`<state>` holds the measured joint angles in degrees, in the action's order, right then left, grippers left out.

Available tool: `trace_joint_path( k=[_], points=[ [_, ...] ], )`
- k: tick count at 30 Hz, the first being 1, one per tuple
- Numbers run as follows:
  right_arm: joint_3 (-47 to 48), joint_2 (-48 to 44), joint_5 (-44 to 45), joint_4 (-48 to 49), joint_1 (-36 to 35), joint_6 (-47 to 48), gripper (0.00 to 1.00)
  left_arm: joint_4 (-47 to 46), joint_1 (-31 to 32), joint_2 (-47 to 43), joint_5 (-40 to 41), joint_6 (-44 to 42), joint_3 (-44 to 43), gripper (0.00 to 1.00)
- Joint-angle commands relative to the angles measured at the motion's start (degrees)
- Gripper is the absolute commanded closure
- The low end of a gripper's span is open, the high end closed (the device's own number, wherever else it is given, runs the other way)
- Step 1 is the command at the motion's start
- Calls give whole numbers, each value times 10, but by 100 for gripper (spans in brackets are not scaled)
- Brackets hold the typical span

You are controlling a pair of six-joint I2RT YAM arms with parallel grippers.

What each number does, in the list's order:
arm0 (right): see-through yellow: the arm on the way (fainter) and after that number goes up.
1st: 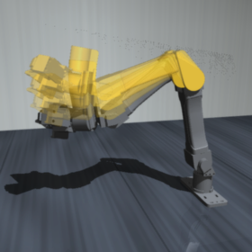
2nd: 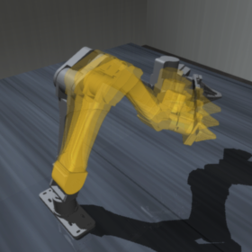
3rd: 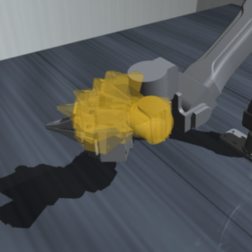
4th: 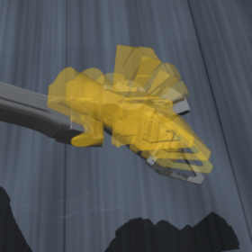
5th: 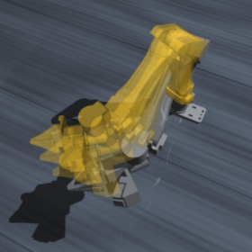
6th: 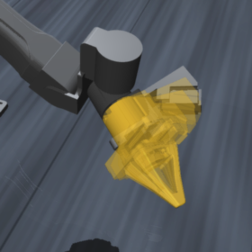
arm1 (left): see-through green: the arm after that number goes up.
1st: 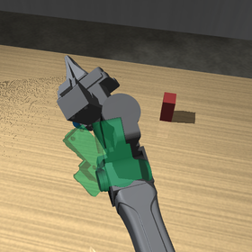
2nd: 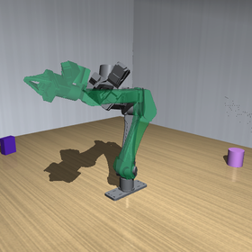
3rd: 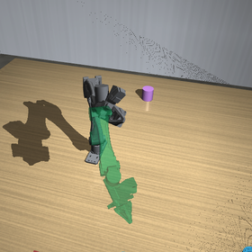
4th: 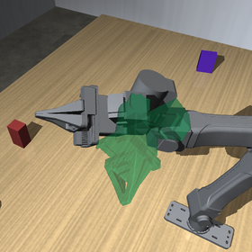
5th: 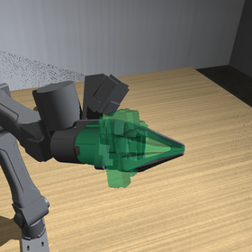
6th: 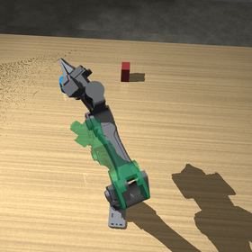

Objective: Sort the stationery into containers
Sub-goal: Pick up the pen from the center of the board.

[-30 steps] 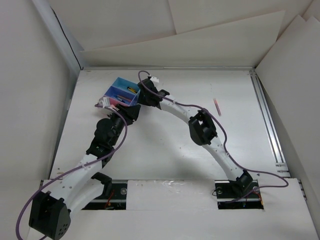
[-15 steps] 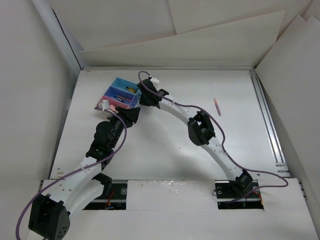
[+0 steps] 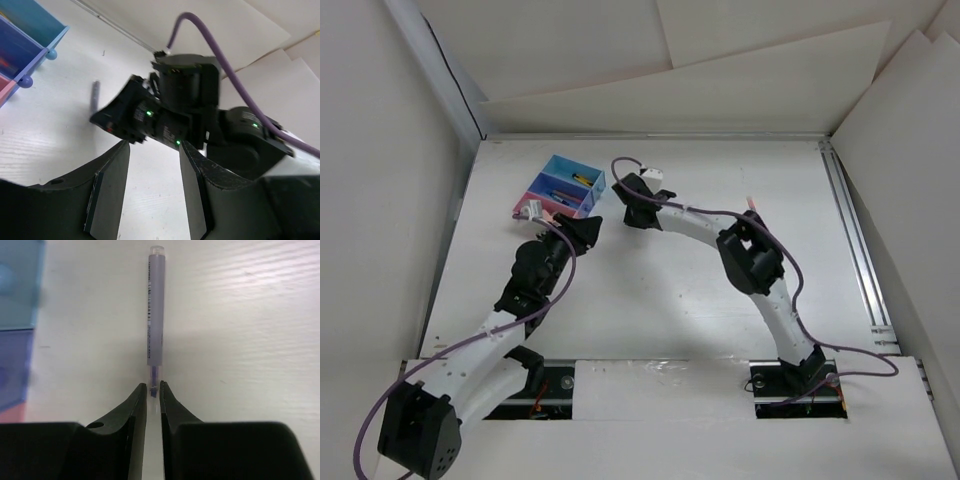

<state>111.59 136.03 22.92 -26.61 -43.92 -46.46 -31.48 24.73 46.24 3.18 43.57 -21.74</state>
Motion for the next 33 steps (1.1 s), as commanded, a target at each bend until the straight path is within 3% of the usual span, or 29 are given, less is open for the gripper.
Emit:
trace_joint_path(
  k=[1, 7, 11, 15, 19, 31, 33],
  points=[
    [-89, -64, 50, 12, 3, 14, 97, -38, 0, 11, -12, -1, 6, 59],
    [-224, -139, 31, 49, 9, 37, 99, -56, 0, 48, -25, -1, 6, 59],
    [-353, -204, 2, 106, 9, 50, 100, -56, 0, 86, -37, 5, 6, 59],
    [-419, -289, -32, 168, 2, 82, 100, -56, 0, 126, -51, 5, -16, 59],
    [-458, -356, -75, 204, -8, 106, 100, -56, 0, 167, -82, 10, -39, 59],
    [-515, -421, -144, 241, 2, 124, 100, -49, 6, 279, -178, 16, -87, 56],
    [-521, -427, -159, 241, 8, 124, 100, -49, 11, 293, -184, 16, -102, 50]
  ],
)
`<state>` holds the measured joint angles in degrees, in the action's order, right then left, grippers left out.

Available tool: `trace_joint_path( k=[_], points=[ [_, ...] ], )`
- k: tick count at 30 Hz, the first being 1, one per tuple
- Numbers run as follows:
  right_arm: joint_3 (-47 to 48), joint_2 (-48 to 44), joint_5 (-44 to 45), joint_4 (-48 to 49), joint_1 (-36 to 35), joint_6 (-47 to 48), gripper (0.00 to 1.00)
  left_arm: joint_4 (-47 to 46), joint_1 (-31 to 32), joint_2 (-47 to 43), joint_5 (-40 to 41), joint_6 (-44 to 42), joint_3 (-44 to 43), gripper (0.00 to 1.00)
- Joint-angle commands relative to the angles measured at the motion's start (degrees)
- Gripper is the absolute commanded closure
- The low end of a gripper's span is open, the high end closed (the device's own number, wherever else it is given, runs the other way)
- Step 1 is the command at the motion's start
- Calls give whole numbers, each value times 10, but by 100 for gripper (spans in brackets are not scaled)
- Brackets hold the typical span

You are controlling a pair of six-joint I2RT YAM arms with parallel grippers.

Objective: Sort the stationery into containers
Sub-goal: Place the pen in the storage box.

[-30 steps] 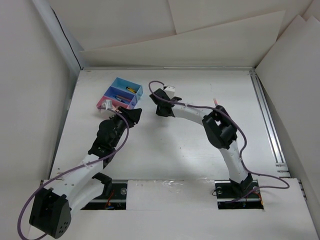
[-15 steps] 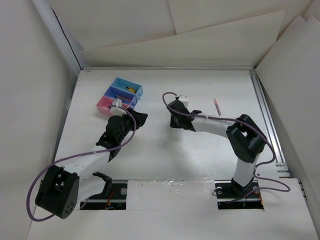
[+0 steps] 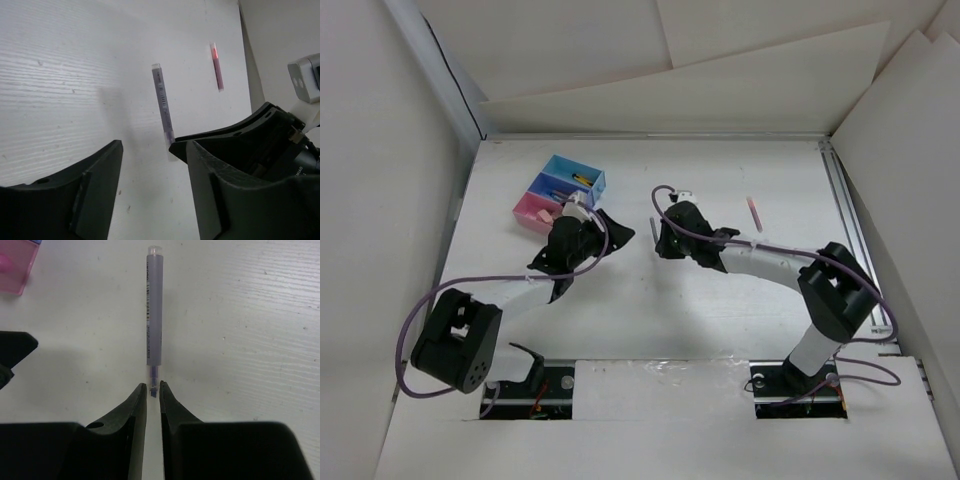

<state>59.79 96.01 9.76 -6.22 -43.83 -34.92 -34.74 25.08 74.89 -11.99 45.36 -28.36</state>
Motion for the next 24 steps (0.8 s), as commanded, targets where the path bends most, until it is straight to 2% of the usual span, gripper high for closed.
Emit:
trace_joint_path(
  k=[1, 4, 10, 19, 22, 24],
  points=[
    [-3, -27, -27, 37, 7, 15, 100, -16, 8, 13, -40, -2, -42, 48],
    [-8, -39, -51, 42, 7, 20, 100, -16, 13, 44, -60, -2, -65, 44],
    [-13, -45, -76, 47, 2, 27, 100, -31, 18, 93, -50, 3, -92, 44],
    [-13, -50, -108, 58, -4, 32, 100, -66, 18, 169, -44, 14, -122, 48],
    [-13, -50, -113, 58, -4, 38, 100, -84, 18, 186, -44, 20, -122, 50],
    [-13, -50, -120, 58, -9, 38, 100, -92, 18, 194, -44, 28, -122, 56]
  ],
)
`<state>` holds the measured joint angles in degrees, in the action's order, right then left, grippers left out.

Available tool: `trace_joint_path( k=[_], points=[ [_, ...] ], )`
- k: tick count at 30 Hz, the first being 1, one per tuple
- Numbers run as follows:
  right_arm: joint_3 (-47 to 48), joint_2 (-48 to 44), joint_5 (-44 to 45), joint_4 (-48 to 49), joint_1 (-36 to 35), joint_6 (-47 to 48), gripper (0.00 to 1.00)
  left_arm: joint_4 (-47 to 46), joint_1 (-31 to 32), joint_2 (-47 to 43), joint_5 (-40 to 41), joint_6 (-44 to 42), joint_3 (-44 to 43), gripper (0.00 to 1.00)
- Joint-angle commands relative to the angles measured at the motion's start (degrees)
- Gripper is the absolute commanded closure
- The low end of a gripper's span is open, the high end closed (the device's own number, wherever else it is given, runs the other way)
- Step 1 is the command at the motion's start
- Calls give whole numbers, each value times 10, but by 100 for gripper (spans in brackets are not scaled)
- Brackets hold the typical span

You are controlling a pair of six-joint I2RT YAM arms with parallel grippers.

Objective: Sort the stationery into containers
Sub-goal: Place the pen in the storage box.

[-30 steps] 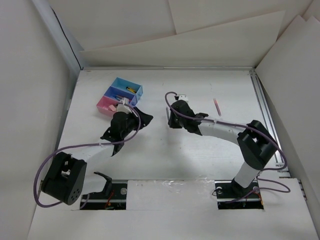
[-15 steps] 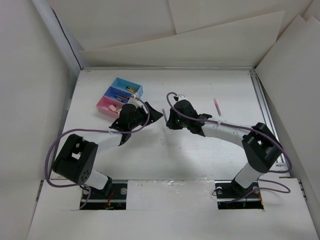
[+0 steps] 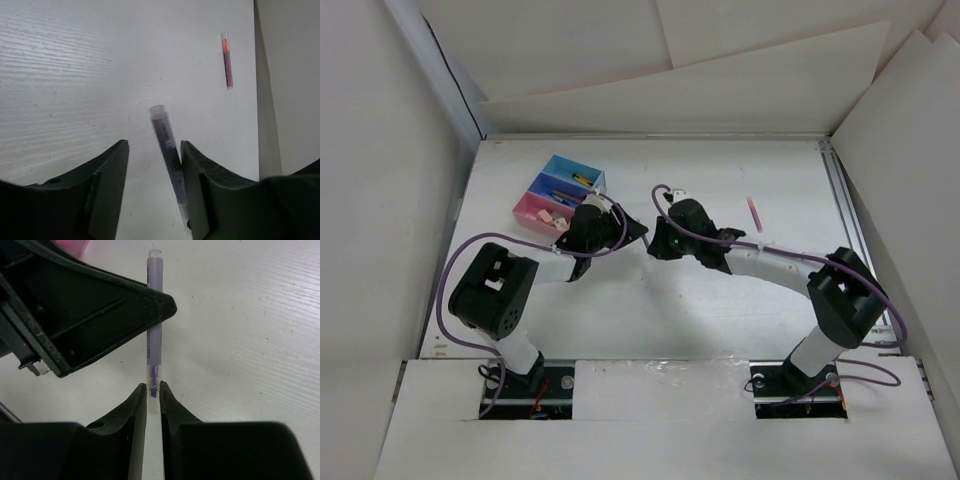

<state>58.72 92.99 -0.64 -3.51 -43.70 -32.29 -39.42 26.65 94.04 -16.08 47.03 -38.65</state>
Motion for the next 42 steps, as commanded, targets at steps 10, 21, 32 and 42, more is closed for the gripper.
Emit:
trace_joint_path(
  k=[10, 21, 32, 42],
  points=[
    [3, -10, -22, 31, -10, 12, 94, -73, 2, 15, -21, 31, -25, 100],
    [-29, -148, 27, 19, -10, 18, 41, 7, -56, -76, 46, 25, -44, 100],
    [-69, -219, 21, 19, 26, 1, 40, 57, -185, -109, 266, 70, -77, 96],
    [-74, -230, -7, 25, 26, 1, 40, 120, -221, 2, 340, 70, -192, 96]
  ],
)
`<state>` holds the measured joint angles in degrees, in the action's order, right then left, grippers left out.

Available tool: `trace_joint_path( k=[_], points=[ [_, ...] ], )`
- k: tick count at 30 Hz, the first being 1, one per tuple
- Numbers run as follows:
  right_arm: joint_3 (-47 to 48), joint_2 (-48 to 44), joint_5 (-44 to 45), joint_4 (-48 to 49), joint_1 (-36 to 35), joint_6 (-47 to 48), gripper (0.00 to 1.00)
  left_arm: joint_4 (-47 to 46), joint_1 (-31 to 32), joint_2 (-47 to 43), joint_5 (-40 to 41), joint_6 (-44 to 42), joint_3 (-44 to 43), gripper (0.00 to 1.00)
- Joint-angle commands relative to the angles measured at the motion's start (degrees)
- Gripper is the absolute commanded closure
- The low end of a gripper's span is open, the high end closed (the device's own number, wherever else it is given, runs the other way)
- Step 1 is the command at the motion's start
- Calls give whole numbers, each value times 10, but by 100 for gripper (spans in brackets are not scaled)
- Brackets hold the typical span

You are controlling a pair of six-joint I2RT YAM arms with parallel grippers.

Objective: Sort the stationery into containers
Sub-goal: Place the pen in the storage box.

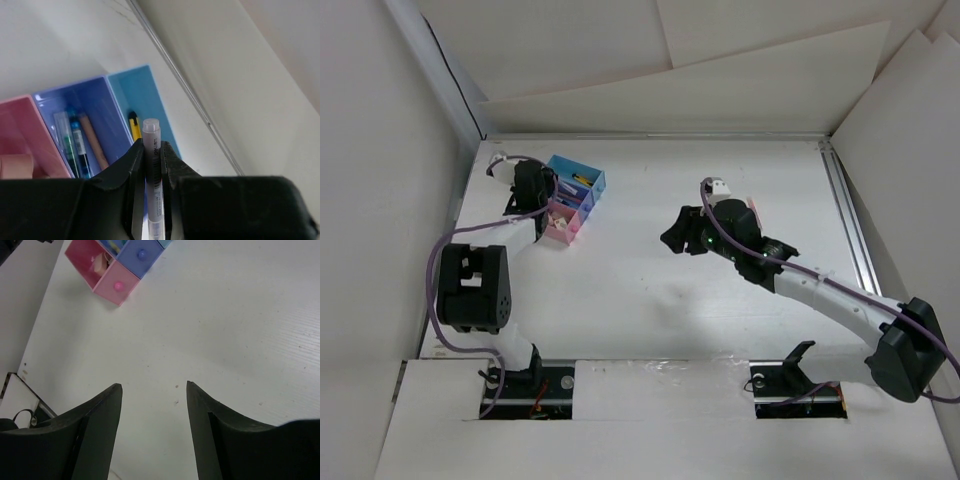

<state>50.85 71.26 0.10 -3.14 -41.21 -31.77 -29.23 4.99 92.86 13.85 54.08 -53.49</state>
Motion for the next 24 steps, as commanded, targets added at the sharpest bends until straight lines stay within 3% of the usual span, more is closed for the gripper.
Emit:
trace_joint_path(
  k=[1, 16, 24],
  points=[
    [5, -13, -20, 22, 1, -4, 40, 24, -4, 20, 46, 0, -50, 96],
    [0, -24, -34, 27, 11, -4, 40, 37, -4, 66, 90, -12, -58, 92],
    [-6, -24, -39, 27, 22, -4, 40, 37, -4, 66, 90, -17, -48, 77]
  ],
)
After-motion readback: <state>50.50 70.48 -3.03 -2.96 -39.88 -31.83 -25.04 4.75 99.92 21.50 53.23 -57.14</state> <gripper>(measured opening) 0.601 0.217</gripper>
